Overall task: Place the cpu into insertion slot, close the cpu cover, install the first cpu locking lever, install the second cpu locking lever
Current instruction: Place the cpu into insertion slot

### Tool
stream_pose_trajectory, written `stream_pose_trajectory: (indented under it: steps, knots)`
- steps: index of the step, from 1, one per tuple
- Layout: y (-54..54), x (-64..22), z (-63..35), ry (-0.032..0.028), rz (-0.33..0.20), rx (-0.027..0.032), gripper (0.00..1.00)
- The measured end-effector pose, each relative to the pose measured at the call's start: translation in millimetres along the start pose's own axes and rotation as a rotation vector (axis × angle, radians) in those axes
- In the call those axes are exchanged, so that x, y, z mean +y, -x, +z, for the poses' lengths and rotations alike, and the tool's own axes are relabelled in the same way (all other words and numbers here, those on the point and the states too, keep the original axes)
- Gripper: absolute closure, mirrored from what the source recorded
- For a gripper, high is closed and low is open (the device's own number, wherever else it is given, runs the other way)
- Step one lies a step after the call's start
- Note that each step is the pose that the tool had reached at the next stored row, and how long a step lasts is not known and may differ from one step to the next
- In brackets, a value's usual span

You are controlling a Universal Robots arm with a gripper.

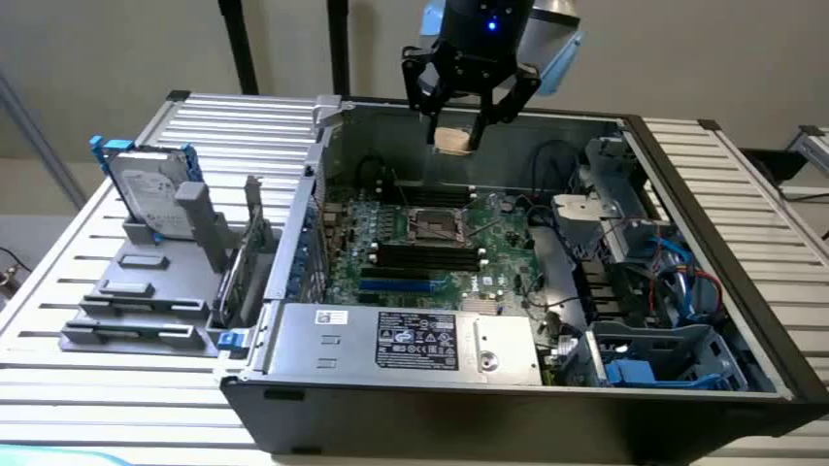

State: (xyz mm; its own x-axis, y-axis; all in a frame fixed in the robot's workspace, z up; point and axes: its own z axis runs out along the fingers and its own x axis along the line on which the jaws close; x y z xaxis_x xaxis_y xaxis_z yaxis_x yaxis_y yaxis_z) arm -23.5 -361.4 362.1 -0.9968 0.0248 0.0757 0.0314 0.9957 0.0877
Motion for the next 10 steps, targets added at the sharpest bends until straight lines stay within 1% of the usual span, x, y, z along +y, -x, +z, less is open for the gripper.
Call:
stream_pose_trajectory:
  steps: [7, 10]
  knots:
    - [0.0, -0.2, 0.0, -0.0002, 0.000, 0.0042, 0.45]
    - [0.0, -0.3, 0.0, -0.0001, 0.000, 0.0046, 0.45]
